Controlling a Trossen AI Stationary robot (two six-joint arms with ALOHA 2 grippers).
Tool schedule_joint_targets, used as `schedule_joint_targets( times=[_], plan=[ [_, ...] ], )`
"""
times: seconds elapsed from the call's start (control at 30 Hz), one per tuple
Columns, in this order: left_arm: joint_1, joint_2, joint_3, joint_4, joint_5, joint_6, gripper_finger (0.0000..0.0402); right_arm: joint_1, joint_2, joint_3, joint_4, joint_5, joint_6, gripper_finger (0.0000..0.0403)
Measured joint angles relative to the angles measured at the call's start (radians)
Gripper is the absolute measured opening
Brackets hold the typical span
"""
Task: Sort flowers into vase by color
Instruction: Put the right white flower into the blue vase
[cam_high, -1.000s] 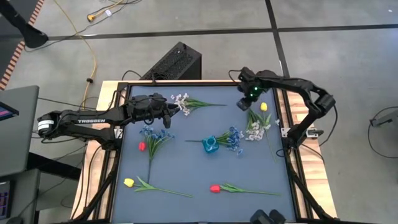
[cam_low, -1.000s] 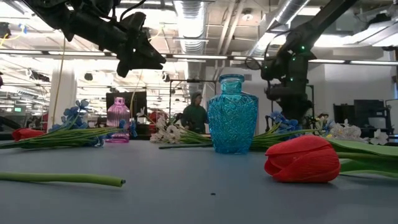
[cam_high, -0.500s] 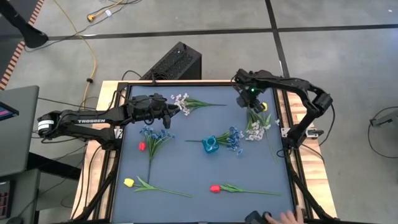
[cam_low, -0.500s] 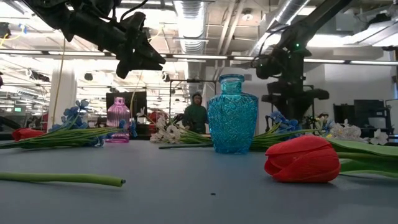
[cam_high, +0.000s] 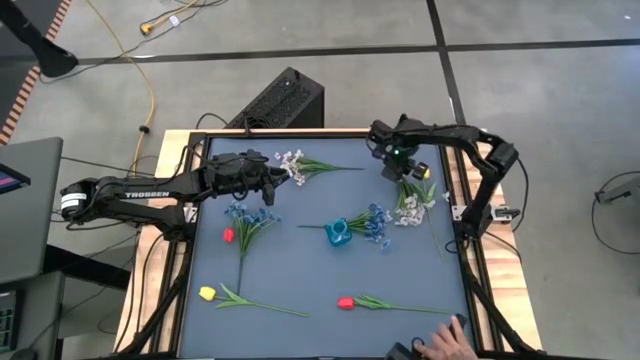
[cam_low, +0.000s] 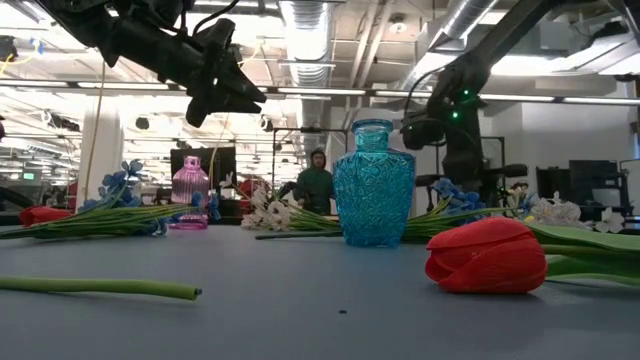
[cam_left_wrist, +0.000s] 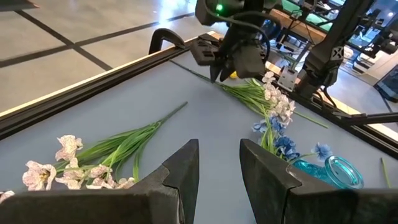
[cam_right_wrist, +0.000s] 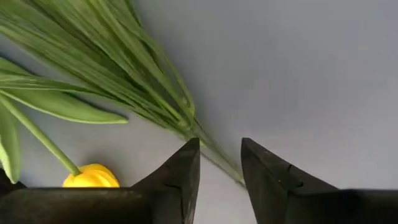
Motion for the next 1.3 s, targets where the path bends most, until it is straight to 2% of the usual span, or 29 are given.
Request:
schedule_joint_targets(
  times=[0.27,0.57,0.87,1.07,1.3],
  plan=[
    [0.000,0.000,0.000,0.001,0.000,0.000,0.0105,0.000,0.067,0.004,0.002,0.038,-0.052,0.0119],
    [0.000,0.000,0.000,0.001,0.000,0.001,0.0105,0.014,0.070,0.003,-0.010,0.039,-0.052,0.0110],
    [0.000,0.000,0.000,0.001,0.001,0.001,0.0105,0.028,0.067,-0.001,-0.081,-0.006,-0.026,0.0016],
    [0.000,0.000,0.000,0.004,0.001,0.002,0.0105,0.067,-0.001,-0.004,-0.062,-0.057,-0.033,0.0019],
    [0.000,0.000,0.000,0.023,-0.029,0.002,0.0105,0.097,-0.154,-0.003,-0.108,0.005,-0.058,0.0016]
  ],
)
